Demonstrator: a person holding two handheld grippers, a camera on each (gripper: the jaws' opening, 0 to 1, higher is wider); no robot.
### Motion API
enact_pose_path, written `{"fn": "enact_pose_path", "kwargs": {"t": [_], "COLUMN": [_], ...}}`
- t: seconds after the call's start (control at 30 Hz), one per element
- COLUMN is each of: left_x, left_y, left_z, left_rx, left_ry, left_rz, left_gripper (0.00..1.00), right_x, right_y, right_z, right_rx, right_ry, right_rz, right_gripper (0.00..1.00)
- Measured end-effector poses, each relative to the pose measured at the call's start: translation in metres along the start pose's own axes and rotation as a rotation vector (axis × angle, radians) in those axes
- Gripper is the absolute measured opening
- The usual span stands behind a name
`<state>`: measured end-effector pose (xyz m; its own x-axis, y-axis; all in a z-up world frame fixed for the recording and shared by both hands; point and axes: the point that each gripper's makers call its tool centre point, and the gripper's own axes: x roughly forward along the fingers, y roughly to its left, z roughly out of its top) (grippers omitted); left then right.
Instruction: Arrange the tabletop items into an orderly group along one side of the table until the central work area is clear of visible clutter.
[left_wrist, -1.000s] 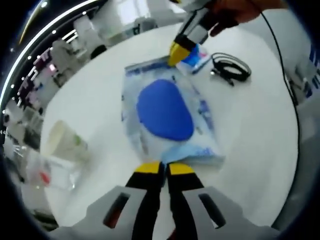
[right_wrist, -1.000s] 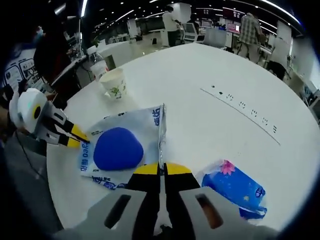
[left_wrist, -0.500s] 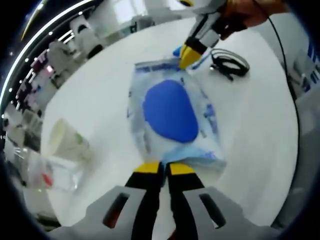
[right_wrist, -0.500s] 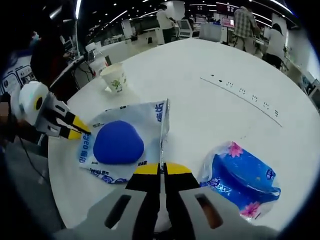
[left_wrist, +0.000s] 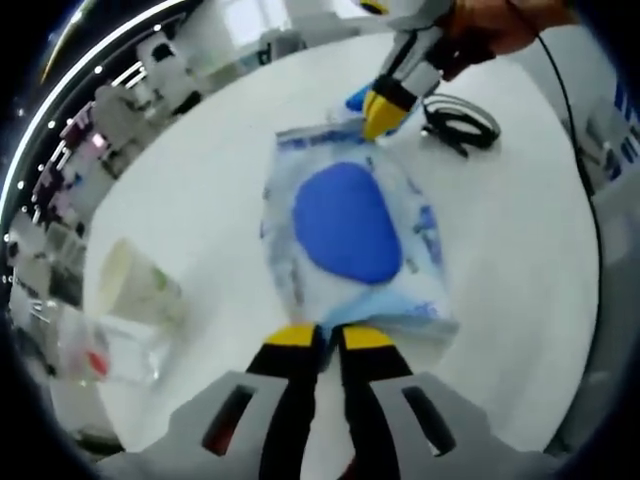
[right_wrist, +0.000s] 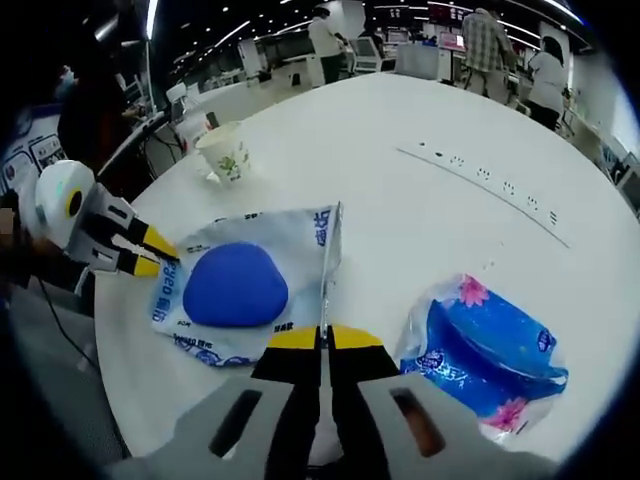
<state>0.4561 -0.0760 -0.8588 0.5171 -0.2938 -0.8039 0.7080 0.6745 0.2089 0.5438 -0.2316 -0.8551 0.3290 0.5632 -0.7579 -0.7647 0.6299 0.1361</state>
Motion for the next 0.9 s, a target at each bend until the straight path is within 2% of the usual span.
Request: {"fn": "enact_pose_path", "kwargs": {"t": [0.27,0.5,0.67,0.83,0.9], "left_x": [-0.001,-0.002,-0.008,-0.017,-0.021], "left_y": [0.005,0.004,0.005,0.008,0.01], "left_z": [-0.005,-0.013,-0.023,-0.036,-0.039], "left_rx": [0.004,0.047,-0.037,-0.111,-0.169], "left_ry": [0.006,0.039,0.02,0.012,-0.005], "left_rz": [0.006,0.002,0.009,0.022,0.031], "left_gripper": [0.13,0.32,0.44,0.47,0.47], "right_x": [0.0,-0.002,-0.002,-0.003,-0.003], "right_y": [0.002,0.003,0.004,0.004,0.004], "right_z": [-0.009,-0.008,-0.008,-0.01,-0.011], "right_rx": [0.021,0.028,0.033,0.042,0.044], "right_ry": [0.01,0.006,0.002,-0.001,0.0], "right_rz": [-0.005,-0.007,-0.009,-0.013,-0.014], "right_gripper": [0.01,0.01,0.01,0.01,0.01]}}
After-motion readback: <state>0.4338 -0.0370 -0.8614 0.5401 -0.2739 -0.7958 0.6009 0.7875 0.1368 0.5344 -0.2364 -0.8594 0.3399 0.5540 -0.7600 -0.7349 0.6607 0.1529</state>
